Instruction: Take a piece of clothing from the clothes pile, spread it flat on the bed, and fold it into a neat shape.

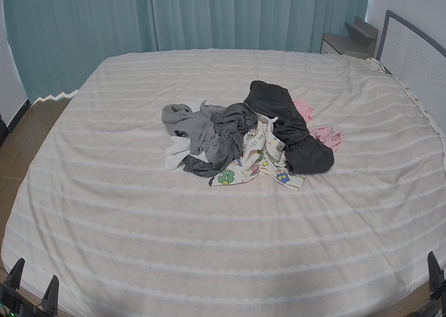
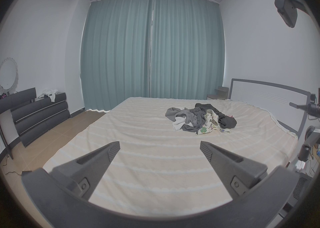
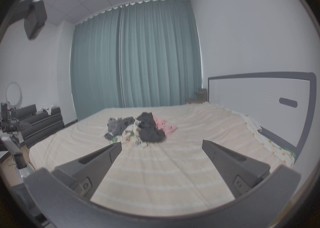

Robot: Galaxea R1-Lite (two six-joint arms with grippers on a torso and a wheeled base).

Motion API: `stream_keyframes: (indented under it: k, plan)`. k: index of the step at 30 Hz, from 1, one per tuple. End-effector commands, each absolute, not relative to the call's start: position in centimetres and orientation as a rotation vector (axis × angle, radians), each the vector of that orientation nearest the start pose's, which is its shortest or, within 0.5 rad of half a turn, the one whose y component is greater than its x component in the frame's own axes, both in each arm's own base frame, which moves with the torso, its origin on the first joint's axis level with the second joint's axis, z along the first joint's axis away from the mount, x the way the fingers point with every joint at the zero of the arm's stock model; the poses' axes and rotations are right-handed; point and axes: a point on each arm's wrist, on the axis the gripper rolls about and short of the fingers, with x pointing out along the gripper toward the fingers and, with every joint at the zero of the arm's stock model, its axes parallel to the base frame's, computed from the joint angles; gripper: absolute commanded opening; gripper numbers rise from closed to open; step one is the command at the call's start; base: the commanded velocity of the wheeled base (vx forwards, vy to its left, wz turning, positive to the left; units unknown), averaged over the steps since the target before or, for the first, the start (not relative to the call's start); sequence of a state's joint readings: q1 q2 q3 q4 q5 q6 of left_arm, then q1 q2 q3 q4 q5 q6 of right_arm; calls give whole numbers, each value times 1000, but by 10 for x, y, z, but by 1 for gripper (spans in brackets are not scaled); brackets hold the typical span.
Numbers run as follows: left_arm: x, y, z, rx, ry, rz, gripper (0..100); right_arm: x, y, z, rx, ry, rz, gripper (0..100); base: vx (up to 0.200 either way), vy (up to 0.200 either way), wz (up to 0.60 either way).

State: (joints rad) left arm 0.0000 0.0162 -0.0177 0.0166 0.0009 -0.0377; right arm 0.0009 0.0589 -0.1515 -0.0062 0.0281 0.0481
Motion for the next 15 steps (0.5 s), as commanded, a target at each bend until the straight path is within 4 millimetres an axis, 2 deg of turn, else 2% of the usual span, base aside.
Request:
stream_keyframes:
  k: [1, 2, 3, 7, 9, 10, 11, 15]
  plan:
    - [-22, 0, 75, -28, 25, -1, 100, 102, 20, 218, 355, 357, 401, 100, 0, 0, 0]
    - [-22, 0, 75, -28, 25, -1, 100, 105, 21, 218, 362, 362, 402, 100, 0, 0, 0]
    - [-22, 0, 75, -28, 25, -3, 100, 124, 28, 216, 418, 408, 419, 100, 0, 0, 0]
    - [-22, 0, 75, -28, 25, -3, 100, 155, 40, 211, 484, 461, 436, 100, 0, 0, 0]
    - [-22, 0, 75, -28, 25, -3, 100, 190, 51, 202, 533, 495, 433, 100, 0, 0, 0]
    - [-22, 0, 75, -28, 25, -3, 100, 192, 52, 201, 534, 497, 432, 100, 0, 0, 0]
    - [-22, 0, 75, -26, 25, -3, 100, 217, 58, 192, 545, 509, 428, 100, 0, 0, 0]
    - [-22, 0, 75, -26, 25, -3, 100, 262, 76, 170, 547, 569, 430, 100, 0, 0, 0]
